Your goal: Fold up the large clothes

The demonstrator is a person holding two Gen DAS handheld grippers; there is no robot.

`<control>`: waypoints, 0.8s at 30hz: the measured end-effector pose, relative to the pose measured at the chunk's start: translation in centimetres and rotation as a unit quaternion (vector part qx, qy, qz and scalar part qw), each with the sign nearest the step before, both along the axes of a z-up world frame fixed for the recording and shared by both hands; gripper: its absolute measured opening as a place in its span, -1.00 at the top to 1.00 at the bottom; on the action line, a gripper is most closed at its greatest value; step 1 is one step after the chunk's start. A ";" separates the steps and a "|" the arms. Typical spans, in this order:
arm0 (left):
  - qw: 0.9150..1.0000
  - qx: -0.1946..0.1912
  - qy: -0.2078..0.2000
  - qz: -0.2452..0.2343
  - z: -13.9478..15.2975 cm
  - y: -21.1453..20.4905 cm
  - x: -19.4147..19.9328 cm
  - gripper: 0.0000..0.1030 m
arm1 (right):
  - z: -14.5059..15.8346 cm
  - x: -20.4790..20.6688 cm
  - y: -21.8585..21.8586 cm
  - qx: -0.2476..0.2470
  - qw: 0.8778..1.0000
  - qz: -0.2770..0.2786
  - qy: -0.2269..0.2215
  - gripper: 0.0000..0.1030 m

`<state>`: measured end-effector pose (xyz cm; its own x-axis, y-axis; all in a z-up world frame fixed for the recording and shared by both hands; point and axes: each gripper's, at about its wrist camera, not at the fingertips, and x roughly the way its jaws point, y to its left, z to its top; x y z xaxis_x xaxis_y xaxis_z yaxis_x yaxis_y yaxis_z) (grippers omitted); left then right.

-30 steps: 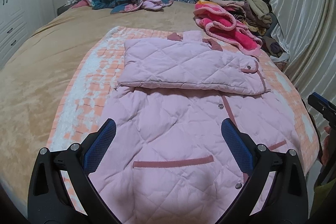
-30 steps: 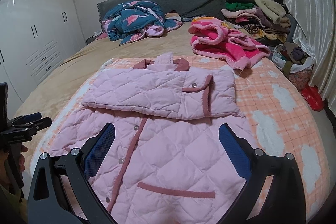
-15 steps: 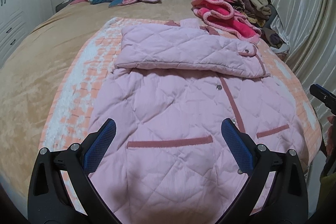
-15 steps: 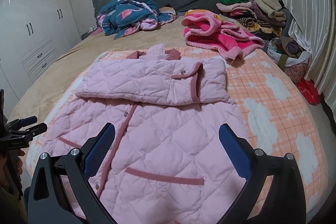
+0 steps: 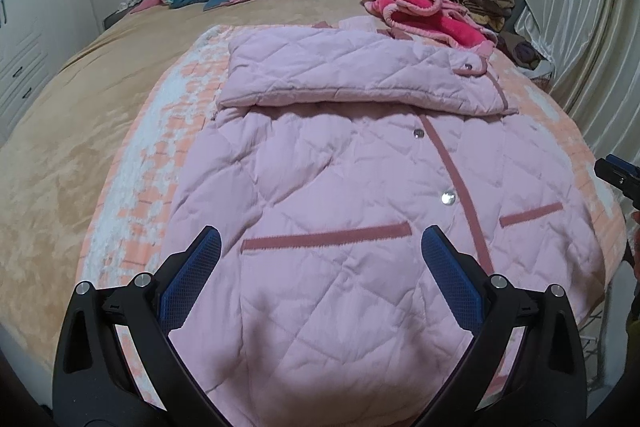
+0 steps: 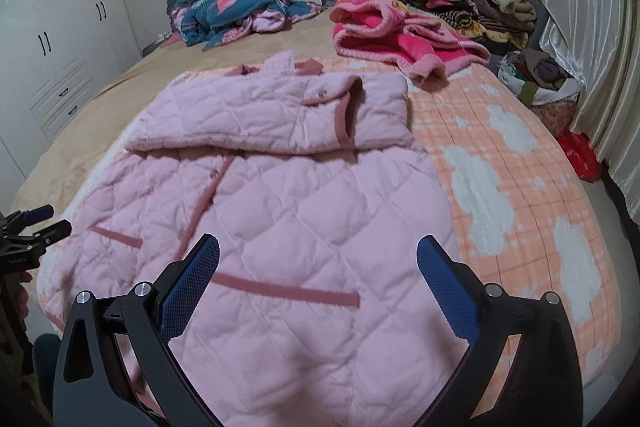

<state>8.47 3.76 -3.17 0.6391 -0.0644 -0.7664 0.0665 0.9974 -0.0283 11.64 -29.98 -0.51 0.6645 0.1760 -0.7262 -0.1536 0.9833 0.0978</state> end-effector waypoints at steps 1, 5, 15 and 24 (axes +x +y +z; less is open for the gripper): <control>1.000 0.001 0.001 0.001 -0.2 0.0 -0.1 -0.82 | -0.3 -0.1 -0.1 -0.001 1.000 0.000 0.003 -0.92; 1.000 0.004 0.005 0.002 -0.9 -0.1 -0.8 -0.82 | -1.3 -0.7 -0.8 -0.007 1.000 -0.002 0.016 -0.92; 0.999 0.008 0.033 0.013 -3.6 0.7 -2.3 -0.82 | -4.4 -2.3 -3.7 -0.024 0.998 -0.016 0.063 -0.92; 0.996 0.016 0.066 0.053 -6.3 5.2 -4.2 -0.82 | -8.8 -4.0 -6.1 -0.028 0.988 -0.026 0.152 -0.92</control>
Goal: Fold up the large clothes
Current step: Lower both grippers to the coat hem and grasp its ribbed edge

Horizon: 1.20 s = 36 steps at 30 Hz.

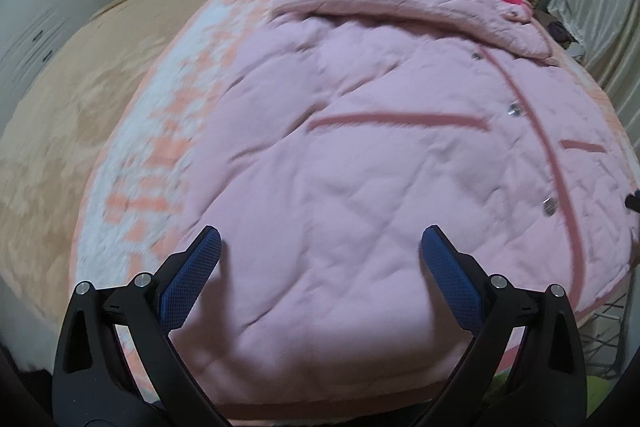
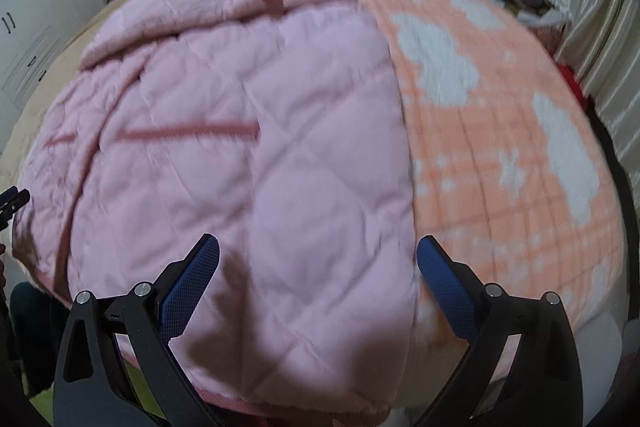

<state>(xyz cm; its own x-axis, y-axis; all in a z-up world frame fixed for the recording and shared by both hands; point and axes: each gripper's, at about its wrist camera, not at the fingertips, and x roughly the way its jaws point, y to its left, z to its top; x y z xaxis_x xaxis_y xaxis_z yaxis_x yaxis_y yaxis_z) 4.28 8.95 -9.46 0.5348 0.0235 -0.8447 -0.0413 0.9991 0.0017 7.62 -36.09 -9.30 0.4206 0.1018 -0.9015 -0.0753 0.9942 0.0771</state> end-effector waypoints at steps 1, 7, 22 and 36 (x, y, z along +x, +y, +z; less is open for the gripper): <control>1.000 -0.003 0.004 0.007 -0.3 0.7 -0.3 -0.82 | -0.4 -0.2 -0.1 0.001 1.000 -0.001 0.006 -0.92; 0.999 -0.028 0.016 0.031 -1.5 4.4 -2.0 -0.82 | -1.7 -1.4 -1.2 0.038 0.999 -0.016 0.035 -0.92; 0.994 -0.099 0.030 0.025 -3.6 5.8 -3.9 -0.82 | -2.8 -4.6 -2.4 0.110 0.993 0.009 0.036 -0.92; 0.994 -0.101 0.028 0.023 -4.0 5.2 -5.2 -0.82 | -2.8 -7.1 -3.2 0.160 0.985 0.058 0.009 -0.45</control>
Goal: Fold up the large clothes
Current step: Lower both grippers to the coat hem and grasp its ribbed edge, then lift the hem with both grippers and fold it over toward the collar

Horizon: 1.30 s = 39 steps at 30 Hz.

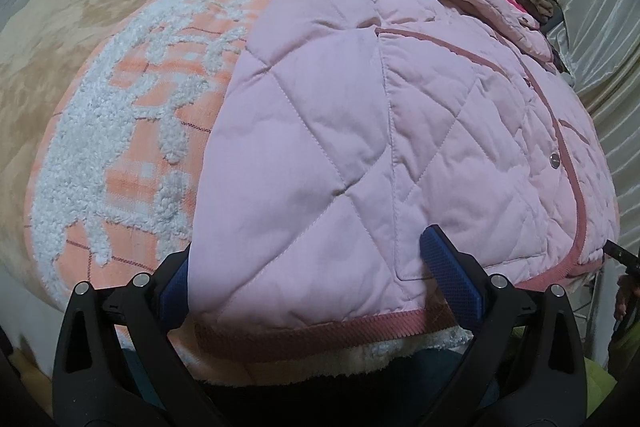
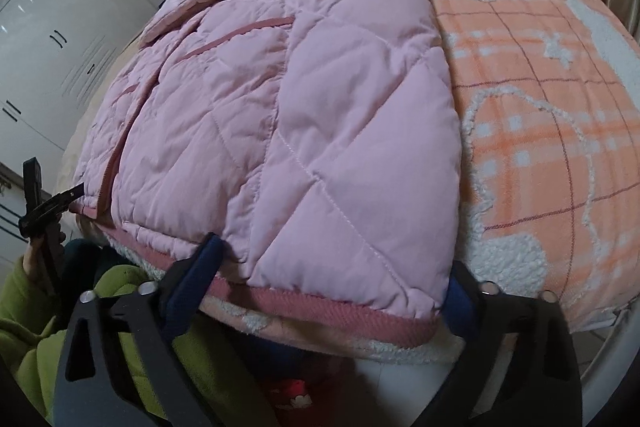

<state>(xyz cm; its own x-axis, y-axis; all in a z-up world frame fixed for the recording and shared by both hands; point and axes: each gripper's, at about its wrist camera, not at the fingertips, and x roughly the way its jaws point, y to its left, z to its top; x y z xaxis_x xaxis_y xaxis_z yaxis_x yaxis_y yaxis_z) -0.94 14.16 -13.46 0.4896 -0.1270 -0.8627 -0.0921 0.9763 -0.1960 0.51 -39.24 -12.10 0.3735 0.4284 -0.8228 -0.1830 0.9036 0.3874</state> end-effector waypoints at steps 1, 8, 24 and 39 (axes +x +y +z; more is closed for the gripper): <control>1.000 0.007 -0.001 -0.001 0.1 -0.2 0.0 -0.82 | 0.1 -0.1 0.1 0.011 1.000 0.002 -0.002 0.00; 1.000 0.012 0.002 -0.001 0.4 -0.4 0.1 -0.76 | 3.9 0.8 1.2 0.051 0.998 0.007 -0.045 0.49; 0.997 0.030 -0.058 -0.047 5.9 -3.1 1.8 0.79 | 10.5 4.7 0.3 0.169 0.979 -0.031 -0.109 0.53; 0.985 0.017 -0.169 -0.042 16.0 -4.1 8.5 0.80 | 17.9 9.8 -0.5 0.152 0.967 -0.038 -0.199 0.56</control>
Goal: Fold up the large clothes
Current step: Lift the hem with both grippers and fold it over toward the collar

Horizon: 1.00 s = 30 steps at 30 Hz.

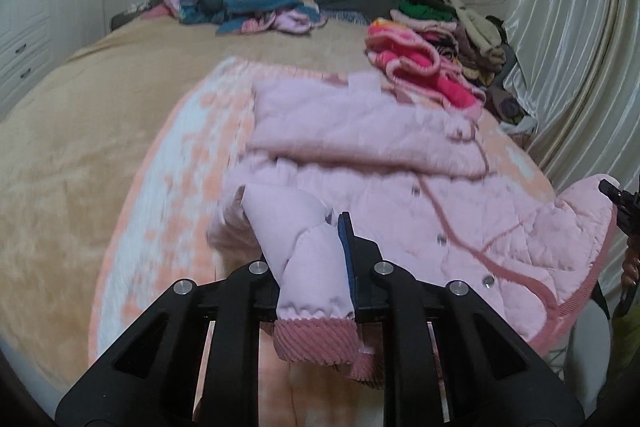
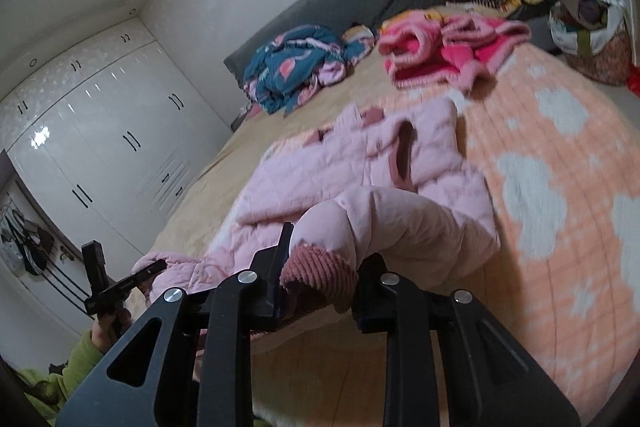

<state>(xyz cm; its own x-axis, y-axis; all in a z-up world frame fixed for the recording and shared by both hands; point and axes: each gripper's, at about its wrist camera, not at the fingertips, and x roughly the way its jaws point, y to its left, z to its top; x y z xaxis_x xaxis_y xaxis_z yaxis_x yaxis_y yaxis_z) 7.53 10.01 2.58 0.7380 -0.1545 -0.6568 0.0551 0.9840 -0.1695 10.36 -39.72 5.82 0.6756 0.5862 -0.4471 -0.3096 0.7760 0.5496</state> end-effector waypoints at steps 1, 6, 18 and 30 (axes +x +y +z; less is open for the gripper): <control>1.000 0.004 -0.004 0.001 0.6 -0.2 0.8 0.80 | 0.4 0.5 -0.1 0.001 1.000 -0.002 -0.006 0.56; 1.000 0.011 -0.021 0.012 2.8 -0.5 4.1 0.80 | 1.8 3.5 -0.9 0.008 1.000 -0.020 -0.018 0.56; 0.999 0.030 -0.034 0.024 6.1 -1.2 11.3 0.78 | 3.3 11.1 -1.6 0.002 0.999 -0.050 -0.019 0.56; 0.998 0.048 -0.031 0.037 6.9 -0.9 19.2 0.73 | 1.8 19.9 -1.8 -0.012 0.995 -0.099 0.002 0.56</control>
